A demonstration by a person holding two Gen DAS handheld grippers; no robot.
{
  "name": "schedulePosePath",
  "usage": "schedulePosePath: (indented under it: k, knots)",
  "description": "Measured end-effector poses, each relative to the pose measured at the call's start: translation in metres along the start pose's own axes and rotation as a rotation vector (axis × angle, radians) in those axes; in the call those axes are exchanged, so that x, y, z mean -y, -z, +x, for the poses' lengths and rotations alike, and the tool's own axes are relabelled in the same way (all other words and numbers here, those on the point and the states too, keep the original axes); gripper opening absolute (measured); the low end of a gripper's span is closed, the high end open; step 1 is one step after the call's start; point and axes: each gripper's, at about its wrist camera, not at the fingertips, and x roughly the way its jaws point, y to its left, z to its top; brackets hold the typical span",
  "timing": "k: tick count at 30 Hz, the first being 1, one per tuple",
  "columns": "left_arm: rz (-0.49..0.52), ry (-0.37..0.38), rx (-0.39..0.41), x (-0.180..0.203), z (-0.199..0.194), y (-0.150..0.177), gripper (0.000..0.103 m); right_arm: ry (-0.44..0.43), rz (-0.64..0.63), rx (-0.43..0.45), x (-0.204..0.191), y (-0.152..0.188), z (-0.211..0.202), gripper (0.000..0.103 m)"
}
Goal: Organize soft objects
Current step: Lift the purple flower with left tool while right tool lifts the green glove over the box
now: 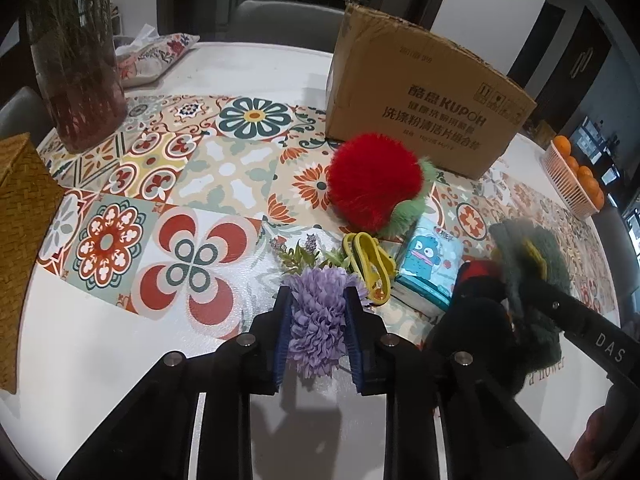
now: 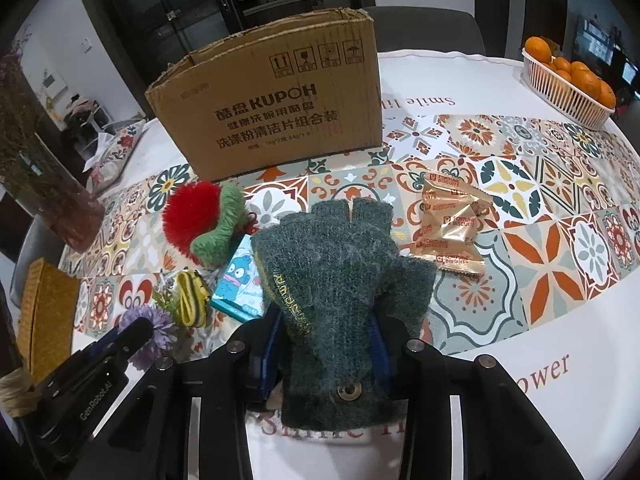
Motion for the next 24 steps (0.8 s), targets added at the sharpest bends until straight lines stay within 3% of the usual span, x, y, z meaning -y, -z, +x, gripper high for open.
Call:
schedulePosePath:
  k: [6,24]
  knots:
    - [0.012,-0.004,0.041,0.002,-0.016,0.002,0.023,-0.005,-0.015,0.036,-0.002,0.001,-0.013,0.033]
    - [0.040,0.001,0.230,0.017,-0.083,-0.011,0.023,-0.072,-0.027,0.155,-0.005,-0.010,-0.061,0.033]
